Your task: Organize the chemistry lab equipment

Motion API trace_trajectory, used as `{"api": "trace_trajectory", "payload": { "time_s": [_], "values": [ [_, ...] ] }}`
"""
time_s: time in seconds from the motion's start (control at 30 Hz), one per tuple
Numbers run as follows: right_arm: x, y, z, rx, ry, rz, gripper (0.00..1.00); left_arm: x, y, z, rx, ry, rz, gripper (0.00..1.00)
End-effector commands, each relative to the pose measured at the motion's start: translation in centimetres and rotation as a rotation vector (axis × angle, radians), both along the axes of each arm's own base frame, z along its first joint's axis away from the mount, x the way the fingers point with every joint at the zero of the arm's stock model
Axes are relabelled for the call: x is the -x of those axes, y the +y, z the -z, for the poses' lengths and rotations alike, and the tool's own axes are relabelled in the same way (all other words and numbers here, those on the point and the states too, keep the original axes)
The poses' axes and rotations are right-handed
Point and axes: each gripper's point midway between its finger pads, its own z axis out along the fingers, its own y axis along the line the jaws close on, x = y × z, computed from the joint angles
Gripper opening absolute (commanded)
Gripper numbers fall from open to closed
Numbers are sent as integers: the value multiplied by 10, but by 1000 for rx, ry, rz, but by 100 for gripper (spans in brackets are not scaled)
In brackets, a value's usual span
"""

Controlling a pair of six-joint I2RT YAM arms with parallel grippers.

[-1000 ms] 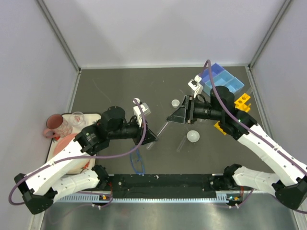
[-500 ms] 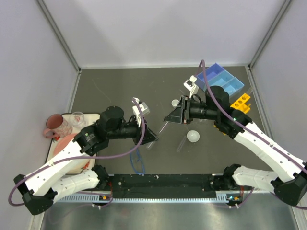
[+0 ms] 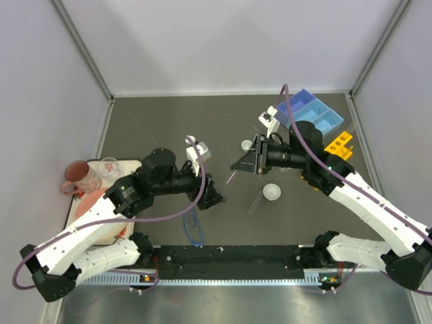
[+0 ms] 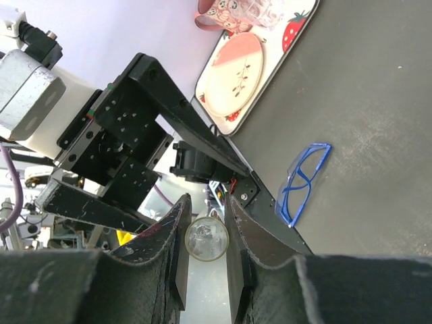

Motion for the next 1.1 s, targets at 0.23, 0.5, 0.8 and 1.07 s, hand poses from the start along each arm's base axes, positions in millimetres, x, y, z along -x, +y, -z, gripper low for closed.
{"api": "trace_trajectory", "payload": {
  "time_s": [0.23,0.5,0.8,1.07],
  "values": [
    [-41,-24,-18,159,-154,231,18,-49,25,-37,-95,-125,-262,99],
    [-117,-126,-44,538,-326,711,19,-44,48,-32,-121,-135,-326,99],
    [-152,-272,-59,821,-300,1192,20,-42,67,4,-183,-108,-392,99],
    [-169,-355,-44,890,-159,1425,19,-34,67,30,-174,-95,-362,99]
  ]
}}
